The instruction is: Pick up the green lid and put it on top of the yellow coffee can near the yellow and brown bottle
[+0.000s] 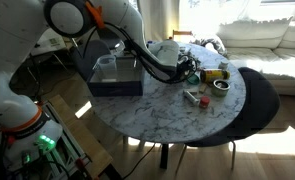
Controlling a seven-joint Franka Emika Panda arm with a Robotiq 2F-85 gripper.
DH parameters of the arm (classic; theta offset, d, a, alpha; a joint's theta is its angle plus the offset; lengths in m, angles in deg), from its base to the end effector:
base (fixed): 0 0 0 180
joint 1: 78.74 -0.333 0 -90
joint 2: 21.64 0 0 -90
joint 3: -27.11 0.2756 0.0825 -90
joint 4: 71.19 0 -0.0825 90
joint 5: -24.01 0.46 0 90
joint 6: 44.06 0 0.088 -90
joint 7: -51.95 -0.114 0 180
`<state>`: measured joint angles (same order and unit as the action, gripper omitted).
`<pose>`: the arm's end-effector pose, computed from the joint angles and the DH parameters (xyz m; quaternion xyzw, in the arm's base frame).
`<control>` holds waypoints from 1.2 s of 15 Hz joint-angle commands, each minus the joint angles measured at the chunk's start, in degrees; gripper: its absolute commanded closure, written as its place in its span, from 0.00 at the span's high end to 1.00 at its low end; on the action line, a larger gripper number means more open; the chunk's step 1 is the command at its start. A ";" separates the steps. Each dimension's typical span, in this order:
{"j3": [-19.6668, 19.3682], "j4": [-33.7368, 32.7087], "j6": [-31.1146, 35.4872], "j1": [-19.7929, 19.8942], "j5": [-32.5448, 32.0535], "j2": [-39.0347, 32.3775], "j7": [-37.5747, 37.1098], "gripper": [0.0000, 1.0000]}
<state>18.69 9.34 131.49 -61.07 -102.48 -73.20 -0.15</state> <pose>0.6793 -0.2503 0.0752 0.8052 0.4013 0.2232 0.3753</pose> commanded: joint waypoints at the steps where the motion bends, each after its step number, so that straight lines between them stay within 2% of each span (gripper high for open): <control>1: 2.72 -8.07 3.77 3.16 -0.40 -6.64 -0.02 0.94; 2: 2.87 -9.08 4.20 3.41 0.26 -7.62 0.22 0.88; 3: 2.95 -9.88 4.33 3.54 0.93 -8.39 0.28 0.69; 5: 3.11 -11.33 4.58 3.83 1.51 -9.13 0.17 0.63; 6: 3.18 -11.91 4.64 3.92 1.70 -9.47 0.11 0.57; 10: 2.87 -12.54 5.03 3.90 3.23 -9.99 0.21 0.24; 13: 1.55 -10.01 3.89 3.08 5.08 -8.22 0.24 0.01; 18: 2.34 -6.96 1.78 3.44 2.18 -3.27 -3.22 0.01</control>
<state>20.54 -0.66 134.29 -58.05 -98.55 -79.85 -1.05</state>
